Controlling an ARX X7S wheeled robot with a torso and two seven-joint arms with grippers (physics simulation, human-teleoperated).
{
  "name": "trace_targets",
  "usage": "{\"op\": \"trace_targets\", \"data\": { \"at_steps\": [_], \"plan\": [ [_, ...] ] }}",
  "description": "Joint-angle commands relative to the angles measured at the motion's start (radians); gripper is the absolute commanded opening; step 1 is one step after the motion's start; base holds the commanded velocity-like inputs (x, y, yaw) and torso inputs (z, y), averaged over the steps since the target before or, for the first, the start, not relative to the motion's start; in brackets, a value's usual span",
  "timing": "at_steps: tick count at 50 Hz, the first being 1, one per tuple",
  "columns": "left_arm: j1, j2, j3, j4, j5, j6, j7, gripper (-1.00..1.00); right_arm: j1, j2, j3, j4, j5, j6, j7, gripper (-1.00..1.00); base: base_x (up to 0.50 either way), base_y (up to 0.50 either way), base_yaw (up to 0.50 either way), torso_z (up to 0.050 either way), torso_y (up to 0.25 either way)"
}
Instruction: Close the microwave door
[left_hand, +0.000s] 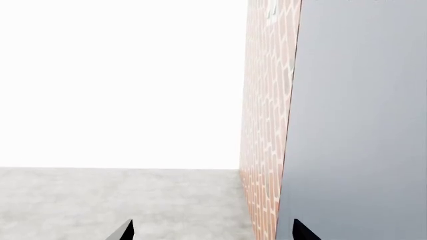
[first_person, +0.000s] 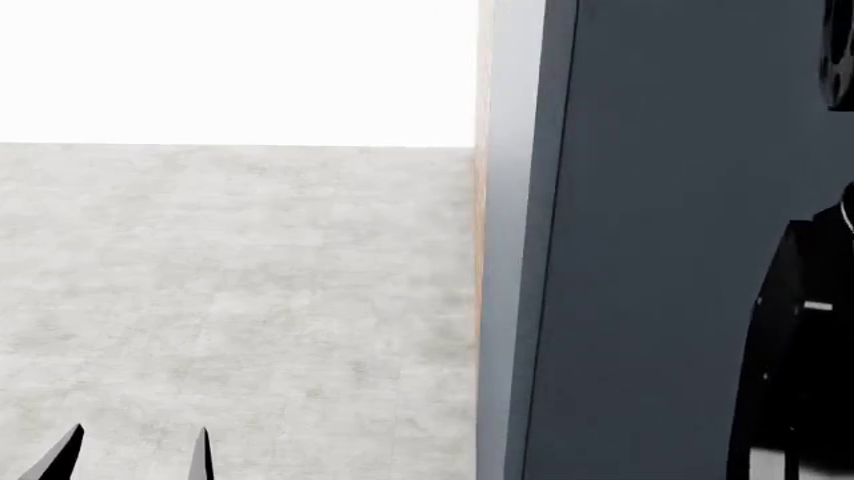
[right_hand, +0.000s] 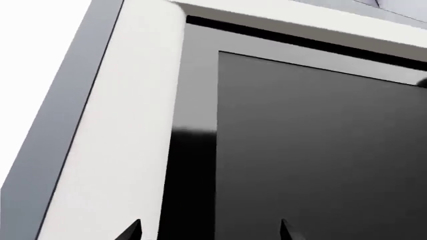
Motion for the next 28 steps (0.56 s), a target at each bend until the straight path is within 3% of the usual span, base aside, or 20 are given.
{"op": "trace_targets", "data": {
  "at_steps": [1, 13, 19, 28],
  "plan": [
    [-0.002, -0.003, 0.004, 0.007, 0.004, -0.004, -0.007, 1.0, 0.046, -0.055, 0.172, 0.284, 0.193, -0.019, -0.098, 1.0, 0.0, 0.0, 0.0, 0.0, 0.0],
    [-0.007, -0.007, 0.009, 0.011, 0.005, -0.003, -0.007, 1.0, 0.213, -0.082, 0.307, 0.715, 0.34, -0.12, -0.237, 1.0, 0.01, 0.0, 0.0, 0.001, 0.0],
    [-0.012, -0.01, 0.013, 0.022, 0.006, -0.008, -0.009, 1.0, 0.429, -0.07, 0.323, 1.151, 0.318, -0.33, -0.29, 1.0, 0.0, 0.0, 0.0, 0.0, 0.0],
    [-0.012, -0.011, 0.014, 0.023, 0.003, -0.004, -0.009, 1.0, 0.46, -0.062, 0.402, 1.177, 0.266, -0.322, -0.238, 1.0, 0.0, 0.0, 0.0, 0.002, 0.0]
  ]
}}
